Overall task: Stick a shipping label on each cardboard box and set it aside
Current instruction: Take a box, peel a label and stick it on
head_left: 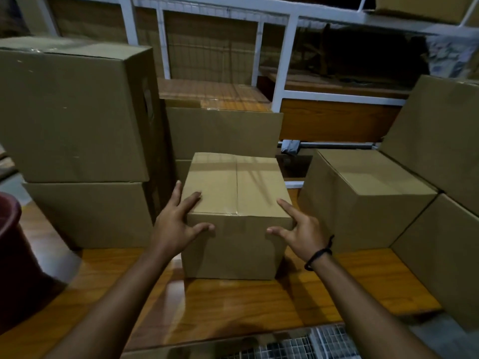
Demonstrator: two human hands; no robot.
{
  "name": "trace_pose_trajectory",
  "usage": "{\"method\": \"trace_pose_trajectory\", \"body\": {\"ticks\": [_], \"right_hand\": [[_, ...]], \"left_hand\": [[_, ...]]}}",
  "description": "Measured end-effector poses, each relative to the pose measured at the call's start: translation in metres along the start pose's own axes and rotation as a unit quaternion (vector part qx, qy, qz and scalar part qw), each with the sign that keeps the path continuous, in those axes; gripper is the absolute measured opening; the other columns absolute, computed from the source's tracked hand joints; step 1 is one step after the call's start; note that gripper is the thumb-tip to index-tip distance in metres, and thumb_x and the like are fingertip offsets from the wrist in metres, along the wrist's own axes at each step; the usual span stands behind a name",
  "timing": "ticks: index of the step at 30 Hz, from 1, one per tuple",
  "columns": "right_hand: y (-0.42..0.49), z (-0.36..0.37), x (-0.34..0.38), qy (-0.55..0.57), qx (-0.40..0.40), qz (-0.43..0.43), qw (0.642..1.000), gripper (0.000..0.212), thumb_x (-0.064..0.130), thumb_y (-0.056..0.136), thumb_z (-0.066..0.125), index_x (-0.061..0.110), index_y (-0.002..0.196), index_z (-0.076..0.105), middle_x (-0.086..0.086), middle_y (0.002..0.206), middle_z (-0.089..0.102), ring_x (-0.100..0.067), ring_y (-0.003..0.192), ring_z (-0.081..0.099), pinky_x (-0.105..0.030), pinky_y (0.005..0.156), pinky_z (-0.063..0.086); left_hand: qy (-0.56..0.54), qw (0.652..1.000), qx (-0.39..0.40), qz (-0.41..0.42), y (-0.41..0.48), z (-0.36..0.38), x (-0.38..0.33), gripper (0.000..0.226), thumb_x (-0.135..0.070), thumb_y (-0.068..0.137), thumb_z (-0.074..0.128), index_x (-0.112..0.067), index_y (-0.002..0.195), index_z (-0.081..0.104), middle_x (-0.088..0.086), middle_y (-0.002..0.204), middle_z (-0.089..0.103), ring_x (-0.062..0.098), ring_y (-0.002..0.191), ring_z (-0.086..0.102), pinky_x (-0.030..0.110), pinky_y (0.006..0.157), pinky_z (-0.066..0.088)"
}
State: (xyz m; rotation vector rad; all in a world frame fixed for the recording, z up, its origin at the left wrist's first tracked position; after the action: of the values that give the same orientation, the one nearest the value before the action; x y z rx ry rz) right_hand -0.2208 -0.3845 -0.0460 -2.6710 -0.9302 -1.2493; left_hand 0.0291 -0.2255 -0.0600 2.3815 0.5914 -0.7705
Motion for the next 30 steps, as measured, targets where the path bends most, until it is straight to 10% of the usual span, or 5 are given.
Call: {"method": "trace_pose_trajectory", "body": {"ticks": [15,20,30], "right_hand": [[-0.01,-0.009,-0.023,0.008,0.026,-0.023,0.999,0.083,0.041,0.064,0.08,0.034,0.139,0.046,0.005,0.139,0.052,-0.016,0.129,0.046,-0.044,0.1,0.049],[-0.003,-0.025,-0.022,0.055,0.087,-0.015,0.995,0.061,0.063,0.069,0.063,0.046,0.126,0.05,0.011,0.135,0.048,-0.011,0.12,0.046,-0.031,0.088,0.052],[0.057,-0.027,0.002,0.073,0.182,0.013,0.98,0.067,0.041,0.086,0.068,0.028,0.145,0.04,0.004,0.151,0.037,-0.014,0.137,0.035,-0.028,0.105,0.031]], "left_hand": [[-0.081,0.996,-0.002,-0.024,-0.039,-0.007,-0.012,0.069,-0.043,0.065,0.08,-0.031,0.129,0.059,-0.004,0.156,0.03,0.019,0.138,0.035,0.044,0.101,0.047],[-0.172,0.981,-0.01,-0.088,-0.019,-0.019,-0.02,0.041,-0.034,0.083,0.071,-0.019,0.121,0.065,0.0,0.144,0.048,0.017,0.126,0.048,0.026,0.089,0.047],[-0.259,0.929,0.129,-0.233,0.053,-0.017,-0.026,0.09,-0.047,0.08,0.071,-0.031,0.153,0.022,0.003,0.148,0.04,0.021,0.115,0.05,0.039,0.097,0.044]]}}
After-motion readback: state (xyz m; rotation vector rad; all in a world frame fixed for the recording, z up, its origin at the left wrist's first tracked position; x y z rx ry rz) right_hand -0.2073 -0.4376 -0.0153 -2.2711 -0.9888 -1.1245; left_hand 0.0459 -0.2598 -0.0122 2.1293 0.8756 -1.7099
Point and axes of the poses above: each hand's wrist, its own y-axis towards the middle knuckle, its own z-axis out of the palm, x = y × z, the point moved 1 cm from there along y, towards the middle knuckle
